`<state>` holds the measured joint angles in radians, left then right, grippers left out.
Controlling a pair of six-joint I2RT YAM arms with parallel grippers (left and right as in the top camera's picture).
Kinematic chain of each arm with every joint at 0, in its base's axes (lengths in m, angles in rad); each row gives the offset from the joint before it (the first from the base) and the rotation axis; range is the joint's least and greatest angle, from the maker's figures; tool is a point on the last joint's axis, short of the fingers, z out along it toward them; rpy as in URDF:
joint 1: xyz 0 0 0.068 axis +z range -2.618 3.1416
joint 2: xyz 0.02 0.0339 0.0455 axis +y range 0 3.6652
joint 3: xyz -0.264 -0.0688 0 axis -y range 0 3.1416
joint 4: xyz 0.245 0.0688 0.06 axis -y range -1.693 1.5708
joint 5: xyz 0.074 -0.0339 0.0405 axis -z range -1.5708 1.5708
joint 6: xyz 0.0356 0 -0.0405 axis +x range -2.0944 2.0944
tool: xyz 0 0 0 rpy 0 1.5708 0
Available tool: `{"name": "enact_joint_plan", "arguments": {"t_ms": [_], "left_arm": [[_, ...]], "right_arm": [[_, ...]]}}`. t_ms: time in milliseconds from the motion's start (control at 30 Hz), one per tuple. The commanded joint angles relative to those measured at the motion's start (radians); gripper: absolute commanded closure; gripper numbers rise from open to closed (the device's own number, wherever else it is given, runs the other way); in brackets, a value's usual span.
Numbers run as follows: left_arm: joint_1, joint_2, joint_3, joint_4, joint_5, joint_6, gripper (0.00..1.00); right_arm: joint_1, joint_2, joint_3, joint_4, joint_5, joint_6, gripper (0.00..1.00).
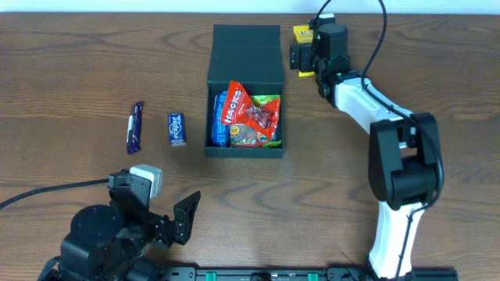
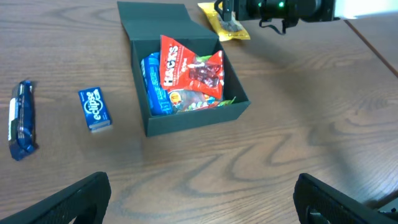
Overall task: Pack container
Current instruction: 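Move the right gripper to the yellow HACKS bag and grasp it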
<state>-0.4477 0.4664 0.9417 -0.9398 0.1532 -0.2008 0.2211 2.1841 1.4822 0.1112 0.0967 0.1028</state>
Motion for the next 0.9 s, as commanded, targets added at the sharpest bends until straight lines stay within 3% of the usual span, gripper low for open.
{"name": "enact_joint_plan", "arguments": {"t_ms": [0, 200, 333, 500, 600, 733, 867], "left_arm": [[0.002, -0.004, 0.019, -0.003, -0.008, 0.022, 0.05], [0.002, -0.004, 0.019, -0.003, -0.033, 0.022, 0.05], [0.002, -0.004, 0.019, -0.003, -0.033, 0.022, 0.05], [0.002, -0.004, 0.019, -0.003, -0.034, 0.022, 0.05], [0.002, -0.004, 0.019, -0.003, -0.034, 0.022, 0.05], [0.002, -0.004, 0.019, -0.003, -0.035, 0.022, 0.05], [0.002, -0.004, 0.019, -0.003, -0.035, 0.022, 0.05]], "right_arm": [[-0.024, 0.048, 0.012, 0.021, 0.034, 0.064, 0.01], [-0.048, 0.12, 0.013, 0.035, 0.03, 0.111, 0.06], [-0.051, 0.138, 0.013, 0.043, 0.031, 0.11, 0.16], [-0.052, 0.143, 0.013, 0.05, 0.031, 0.11, 0.41], [-0.052, 0.143, 0.013, 0.046, 0.03, 0.111, 0.66], [-0.052, 0.143, 0.013, 0.018, 0.029, 0.111, 0.77], [-0.052, 0.138, 0.013, -0.022, 0.023, 0.139, 0.95]]}}
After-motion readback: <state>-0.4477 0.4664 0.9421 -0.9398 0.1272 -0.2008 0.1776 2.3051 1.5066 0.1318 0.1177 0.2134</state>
